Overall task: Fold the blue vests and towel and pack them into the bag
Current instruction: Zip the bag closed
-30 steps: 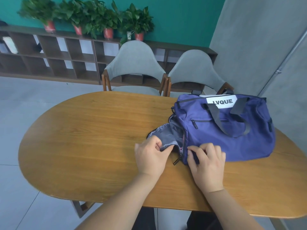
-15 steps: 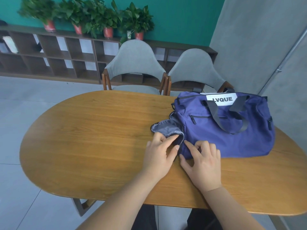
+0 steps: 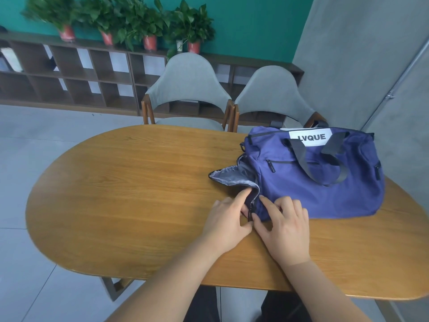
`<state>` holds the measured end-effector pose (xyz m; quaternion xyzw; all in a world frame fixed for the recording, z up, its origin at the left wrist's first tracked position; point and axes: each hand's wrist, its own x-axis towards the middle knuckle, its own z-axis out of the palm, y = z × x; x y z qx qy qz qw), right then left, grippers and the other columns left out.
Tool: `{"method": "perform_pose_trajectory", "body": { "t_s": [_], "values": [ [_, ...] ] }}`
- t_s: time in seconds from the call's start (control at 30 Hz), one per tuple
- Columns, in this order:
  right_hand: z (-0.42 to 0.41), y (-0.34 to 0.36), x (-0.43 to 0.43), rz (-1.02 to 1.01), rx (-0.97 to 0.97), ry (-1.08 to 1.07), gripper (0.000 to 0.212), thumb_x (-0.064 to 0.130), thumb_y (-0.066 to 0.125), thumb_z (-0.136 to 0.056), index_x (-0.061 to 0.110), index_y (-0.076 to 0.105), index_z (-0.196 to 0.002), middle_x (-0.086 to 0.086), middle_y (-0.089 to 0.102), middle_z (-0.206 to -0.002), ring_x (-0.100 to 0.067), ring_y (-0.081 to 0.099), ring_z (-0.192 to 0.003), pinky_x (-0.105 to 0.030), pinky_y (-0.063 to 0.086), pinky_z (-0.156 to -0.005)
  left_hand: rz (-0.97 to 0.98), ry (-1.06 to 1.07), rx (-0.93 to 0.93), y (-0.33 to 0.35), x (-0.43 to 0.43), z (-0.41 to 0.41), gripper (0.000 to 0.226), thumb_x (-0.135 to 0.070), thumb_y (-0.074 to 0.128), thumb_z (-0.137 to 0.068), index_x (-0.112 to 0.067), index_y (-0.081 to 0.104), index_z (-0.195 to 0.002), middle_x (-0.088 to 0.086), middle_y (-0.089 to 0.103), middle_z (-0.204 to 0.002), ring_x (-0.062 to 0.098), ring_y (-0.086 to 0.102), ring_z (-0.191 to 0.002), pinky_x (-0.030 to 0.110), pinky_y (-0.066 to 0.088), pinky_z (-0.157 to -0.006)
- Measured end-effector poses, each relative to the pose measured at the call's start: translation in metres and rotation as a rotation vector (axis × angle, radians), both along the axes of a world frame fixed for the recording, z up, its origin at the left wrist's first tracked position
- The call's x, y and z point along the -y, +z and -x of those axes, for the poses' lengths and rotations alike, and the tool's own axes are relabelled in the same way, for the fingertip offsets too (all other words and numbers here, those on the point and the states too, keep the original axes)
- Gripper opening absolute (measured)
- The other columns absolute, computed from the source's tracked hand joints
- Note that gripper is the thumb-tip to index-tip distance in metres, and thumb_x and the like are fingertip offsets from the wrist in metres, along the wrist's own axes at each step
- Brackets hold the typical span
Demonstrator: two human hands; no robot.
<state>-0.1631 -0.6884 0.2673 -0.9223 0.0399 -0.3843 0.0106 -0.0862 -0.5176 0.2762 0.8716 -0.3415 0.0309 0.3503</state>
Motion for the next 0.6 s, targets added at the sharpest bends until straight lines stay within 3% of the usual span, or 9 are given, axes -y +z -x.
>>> {"method": "perform_pose_trajectory", "body": {
  "t_s": [0.13, 0.3, 0.47, 0.6],
  "values": [
    [0.000, -0.001, 0.001, -0.011, 0.006, 0.023, 0.039, 0.039, 0.081, -0.088, 0.016, 0.076, -0.119, -0.004, 0.052, -0.092, -0.030, 0.050, -0.081, -0.043, 0.038, -0.068, 0.012, 0.007, 0.044, -0.001, 0.003, 0.001, 0.071, -0.026, 0.067, -0.091, -0.030, 0.037, -0.155, -0.018, 0.061, -0.097, 0.008, 0.058, -0.095, 0.035, 0.044, -0.100],
    [0.000, -0.002, 0.000, -0.031, 0.005, 0.045, 0.033, 0.038, 0.080, -0.089, 0.016, 0.076, -0.113, -0.003, 0.052, -0.091, -0.028, 0.051, -0.081, -0.044, 0.041, -0.067, 0.199, 0.105, 0.115, -0.008, -0.001, 0.000, 0.024, -0.018, 0.067, -0.096, -0.026, 0.062, -0.119, -0.014, 0.070, -0.098, 0.009, 0.063, -0.092, 0.039, 0.052, -0.089],
    [0.001, -0.001, -0.001, -0.036, -0.003, 0.048, 0.033, 0.039, 0.080, -0.089, 0.017, 0.076, -0.112, -0.002, 0.052, -0.091, -0.027, 0.051, -0.081, -0.043, 0.041, -0.066, 0.271, 0.066, -0.005, -0.008, -0.002, -0.001, 0.023, -0.015, 0.077, -0.090, -0.027, 0.065, -0.105, -0.013, 0.071, -0.093, 0.002, 0.067, -0.086, 0.033, 0.057, -0.079],
    [0.001, -0.001, 0.000, -0.036, -0.015, 0.037, 0.036, 0.045, 0.079, -0.088, 0.018, 0.076, -0.112, -0.002, 0.051, -0.092, -0.028, 0.051, -0.082, -0.043, 0.042, -0.067, 0.145, 0.076, 0.146, -0.014, -0.001, -0.002, 0.013, -0.031, 0.075, -0.092, -0.028, 0.065, -0.100, -0.011, 0.071, -0.093, 0.012, 0.067, -0.084, 0.039, 0.055, -0.073]
  ]
}}
